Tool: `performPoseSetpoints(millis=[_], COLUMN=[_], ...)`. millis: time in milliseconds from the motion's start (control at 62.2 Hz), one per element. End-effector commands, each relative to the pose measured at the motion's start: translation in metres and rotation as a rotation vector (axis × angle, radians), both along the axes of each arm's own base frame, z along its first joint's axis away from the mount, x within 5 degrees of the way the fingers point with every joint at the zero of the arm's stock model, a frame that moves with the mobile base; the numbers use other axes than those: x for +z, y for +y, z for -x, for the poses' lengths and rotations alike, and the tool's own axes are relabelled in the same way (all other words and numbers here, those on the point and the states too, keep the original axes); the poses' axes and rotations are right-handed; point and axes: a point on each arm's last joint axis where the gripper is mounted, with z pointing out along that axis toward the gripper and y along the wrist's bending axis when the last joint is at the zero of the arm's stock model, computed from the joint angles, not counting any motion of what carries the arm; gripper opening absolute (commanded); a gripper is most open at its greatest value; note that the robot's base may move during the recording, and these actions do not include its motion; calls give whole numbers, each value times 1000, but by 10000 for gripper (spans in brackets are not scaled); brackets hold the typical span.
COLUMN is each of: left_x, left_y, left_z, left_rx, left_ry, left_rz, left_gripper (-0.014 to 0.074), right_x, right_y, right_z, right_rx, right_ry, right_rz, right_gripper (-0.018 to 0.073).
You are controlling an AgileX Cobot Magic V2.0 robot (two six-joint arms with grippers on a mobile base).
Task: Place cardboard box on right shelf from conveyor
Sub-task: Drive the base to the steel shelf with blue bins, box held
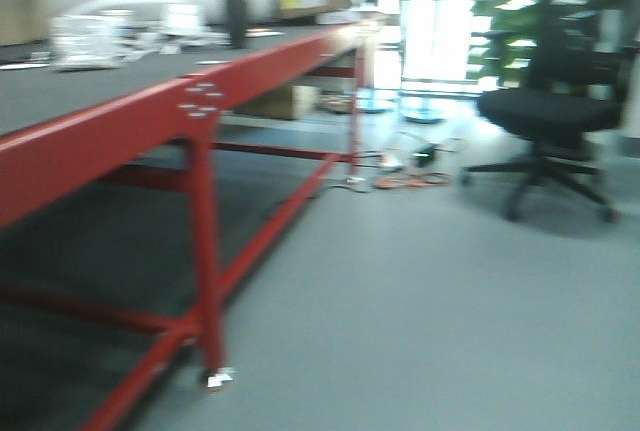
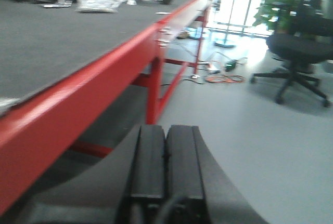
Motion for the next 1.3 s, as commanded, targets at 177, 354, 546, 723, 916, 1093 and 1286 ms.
performPoseSetpoints(millis=[177, 354, 546, 723, 916, 1093, 1286], left_x=[9, 9, 9, 9, 9, 9, 9], left_y=[0, 0, 0, 0, 0, 0, 0], left_z=[1, 1, 1, 1, 1, 1, 1], left_rx=[-2, -2, -2, -2, -2, -2, -2], left_ry=[-88, -88, -88, -88, -88, -88, -88], left_rz=[13, 13, 13, 13, 13, 13, 13], left_gripper=[-119, -119, -119, -119, -119, -119, -119], right_x=[17, 17, 17, 17, 17, 17, 17], right_y=[-1, -1, -1, -1, -1, -1, -1], right_z=[9, 9, 9, 9, 9, 9, 9], right_rx=[-16, -16, -15, -15, -15, -15, -15], right_ry=[-142, -142, -140, -140, -140, -140, -140], right_rz=[3, 3, 3, 3, 3, 3, 3], right_gripper=[312, 312, 312, 312, 312, 312, 312])
